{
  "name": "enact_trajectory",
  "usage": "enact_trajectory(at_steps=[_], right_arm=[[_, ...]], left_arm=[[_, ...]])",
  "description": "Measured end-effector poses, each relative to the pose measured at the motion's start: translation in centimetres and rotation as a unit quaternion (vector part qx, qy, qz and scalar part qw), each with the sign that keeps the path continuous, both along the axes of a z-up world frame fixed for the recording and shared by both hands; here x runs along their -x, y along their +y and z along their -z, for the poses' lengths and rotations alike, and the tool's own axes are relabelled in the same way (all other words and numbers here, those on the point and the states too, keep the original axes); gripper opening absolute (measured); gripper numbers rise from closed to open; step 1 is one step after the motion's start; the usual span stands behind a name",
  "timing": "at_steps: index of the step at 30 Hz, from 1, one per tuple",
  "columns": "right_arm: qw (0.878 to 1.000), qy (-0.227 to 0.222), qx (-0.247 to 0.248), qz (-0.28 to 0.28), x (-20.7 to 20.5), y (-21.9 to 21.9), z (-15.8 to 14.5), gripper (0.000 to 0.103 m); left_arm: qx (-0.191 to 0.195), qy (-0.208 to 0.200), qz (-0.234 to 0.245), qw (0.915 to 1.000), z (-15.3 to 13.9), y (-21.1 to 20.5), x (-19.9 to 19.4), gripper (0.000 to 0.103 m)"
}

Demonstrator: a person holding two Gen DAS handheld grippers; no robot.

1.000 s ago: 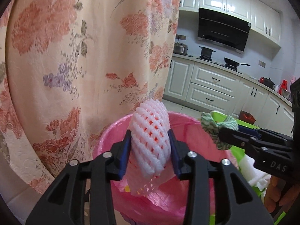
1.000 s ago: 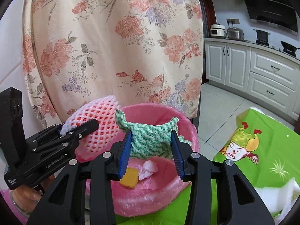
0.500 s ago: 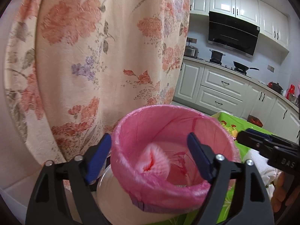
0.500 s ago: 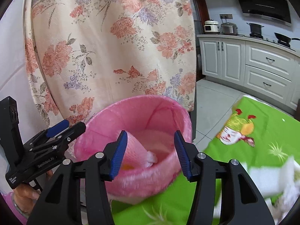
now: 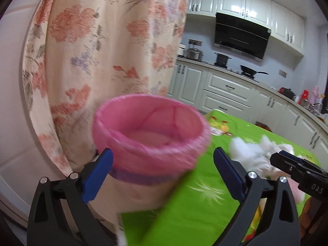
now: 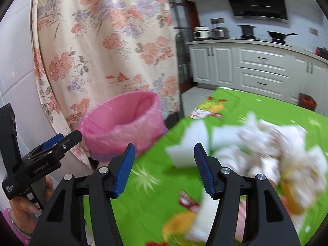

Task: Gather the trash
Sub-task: 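Move both tools back over the remaining trash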

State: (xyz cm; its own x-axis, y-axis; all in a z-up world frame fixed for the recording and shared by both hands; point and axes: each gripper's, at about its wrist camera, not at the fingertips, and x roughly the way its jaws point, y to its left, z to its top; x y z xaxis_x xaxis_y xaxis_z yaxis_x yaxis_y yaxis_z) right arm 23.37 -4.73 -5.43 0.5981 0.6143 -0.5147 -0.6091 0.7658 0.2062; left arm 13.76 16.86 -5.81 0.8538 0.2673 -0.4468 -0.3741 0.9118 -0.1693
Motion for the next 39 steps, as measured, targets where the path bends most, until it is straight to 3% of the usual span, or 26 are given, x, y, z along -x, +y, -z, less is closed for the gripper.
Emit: enact_trajectory(at_steps=[8, 20, 31, 39], right_arm=[[0.997, -0.008, 0.016, 0.07, 2.9, -7.2, 1.6, 0.057], [0.987, -0.013, 0.019, 0.16, 3.6, -15.6, 2.6, 0.064], [0.985, -0.024, 0.058, 0.163, -0.1, -15.3, 3.0, 0.076], [0.984, -0.027, 0.107, 0.139, -2.5, -13.2, 4.0, 0.074]], left_arm=[[0.013, -0.015, 0.065, 0.9977, 0.8, -6.6, -0.1, 0.095], [-0.008, 0.026, 0.156, 0.9874, 2.5, -14.1, -1.9, 0.095], [-0.026, 0.044, 0.177, 0.9829, 4.1, -16.7, -4.5, 0.095], [-0.027, 0.049, 0.167, 0.9844, 4.5, -15.5, -4.3, 0.095]])
